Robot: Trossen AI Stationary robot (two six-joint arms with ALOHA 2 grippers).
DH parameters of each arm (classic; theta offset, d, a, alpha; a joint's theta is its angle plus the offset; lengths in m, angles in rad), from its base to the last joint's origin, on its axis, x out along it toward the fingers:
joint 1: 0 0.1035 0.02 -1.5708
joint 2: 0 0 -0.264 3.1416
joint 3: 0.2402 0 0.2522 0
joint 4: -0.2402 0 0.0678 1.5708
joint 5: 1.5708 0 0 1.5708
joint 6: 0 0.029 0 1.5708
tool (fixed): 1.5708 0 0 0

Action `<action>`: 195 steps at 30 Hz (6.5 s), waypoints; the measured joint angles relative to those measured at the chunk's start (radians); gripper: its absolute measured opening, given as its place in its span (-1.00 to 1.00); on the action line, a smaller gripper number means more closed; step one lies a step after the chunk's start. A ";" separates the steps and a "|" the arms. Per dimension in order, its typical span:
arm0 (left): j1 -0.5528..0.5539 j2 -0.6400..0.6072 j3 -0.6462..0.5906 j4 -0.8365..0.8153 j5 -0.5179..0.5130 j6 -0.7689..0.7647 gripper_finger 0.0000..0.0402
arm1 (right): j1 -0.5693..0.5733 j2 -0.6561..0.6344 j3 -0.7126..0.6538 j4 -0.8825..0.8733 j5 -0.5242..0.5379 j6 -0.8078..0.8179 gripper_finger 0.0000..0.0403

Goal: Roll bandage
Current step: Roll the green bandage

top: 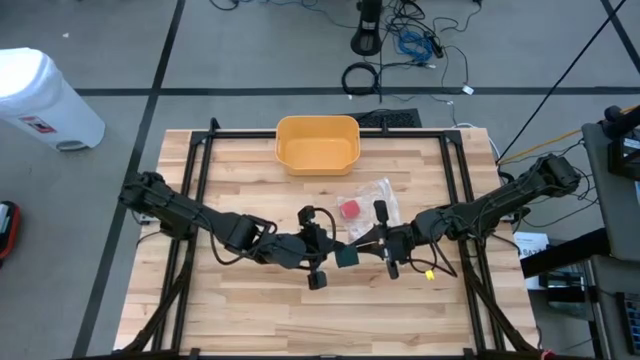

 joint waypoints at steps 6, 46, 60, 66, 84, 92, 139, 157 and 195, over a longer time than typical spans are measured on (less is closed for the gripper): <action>0.000 0.011 -0.001 0.003 -0.006 0.000 -1.00 | 0.000 0.000 -0.001 -0.001 0.000 0.000 -0.83; 0.000 0.011 -0.002 -0.037 -0.073 0.026 -0.48 | 0.000 0.000 -0.001 0.003 0.004 0.000 -0.83; 0.001 0.013 -0.002 -0.041 -0.133 0.018 -0.12 | 0.000 0.000 0.000 0.003 0.002 0.000 -0.83; 0.004 0.031 -0.002 -0.043 -0.143 0.025 -0.04 | 0.000 0.000 0.000 -0.002 0.002 -0.001 -0.83; 0.007 0.038 0.035 -0.026 -0.148 0.028 -0.04 | 0.007 0.000 0.001 0.007 -0.004 -0.004 -0.83; -0.005 0.037 0.064 -0.008 -0.149 0.080 -0.04 | 0.007 0.000 0.001 0.005 -0.004 -0.005 -0.83; -0.070 0.030 0.095 -0.126 -0.210 0.134 -0.05 | 0.006 0.000 0.001 0.011 0.003 0.004 -0.83; -0.061 0.034 0.052 -0.159 -0.232 0.086 -0.05 | 0.006 0.000 0.001 0.013 0.006 0.003 -0.83; -0.165 0.032 0.069 -0.172 -0.311 0.106 -0.05 | 0.013 0.000 0.000 0.085 0.008 0.022 -0.83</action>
